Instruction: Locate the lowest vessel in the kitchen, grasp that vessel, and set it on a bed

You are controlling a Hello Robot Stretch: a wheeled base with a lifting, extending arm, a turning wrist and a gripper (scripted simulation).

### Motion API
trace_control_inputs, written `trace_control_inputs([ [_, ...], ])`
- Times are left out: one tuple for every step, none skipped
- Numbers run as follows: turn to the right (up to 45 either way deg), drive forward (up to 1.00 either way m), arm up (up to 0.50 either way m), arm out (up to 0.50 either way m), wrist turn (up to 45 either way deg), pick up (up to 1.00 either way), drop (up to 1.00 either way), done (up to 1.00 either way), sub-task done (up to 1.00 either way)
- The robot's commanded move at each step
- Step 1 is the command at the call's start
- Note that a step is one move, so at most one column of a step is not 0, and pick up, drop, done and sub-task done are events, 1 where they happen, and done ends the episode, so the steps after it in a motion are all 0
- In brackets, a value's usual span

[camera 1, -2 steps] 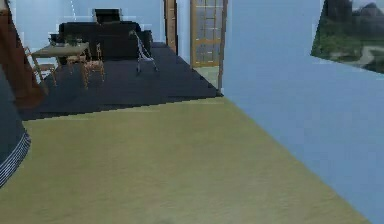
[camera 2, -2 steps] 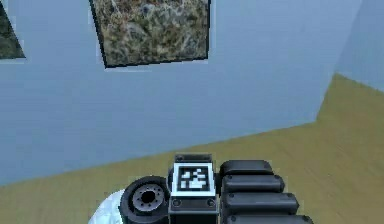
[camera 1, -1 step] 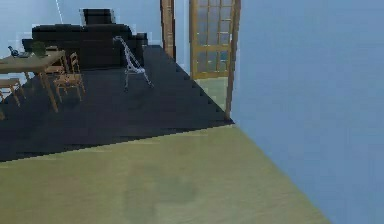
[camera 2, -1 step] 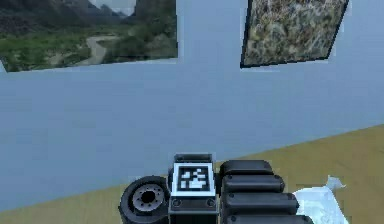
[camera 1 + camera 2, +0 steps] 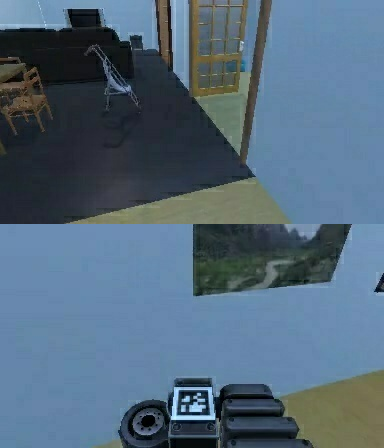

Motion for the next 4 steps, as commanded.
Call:
trace_control_inputs([
  [-3.0, 0.0, 0.0, 0.0, 0.0, 0.0, 0.0, 0.0, 0.0],
  [0.0, 1.0, 0.0, 0.0, 0.0, 0.0, 0.0, 0.0, 0.0],
  [0.0, 1.0, 0.0, 0.0, 0.0, 0.0, 0.0, 0.0, 0.0],
  [0.0, 0.85, 0.0, 0.0, 0.0, 0.0, 0.0, 0.0, 0.0],
])
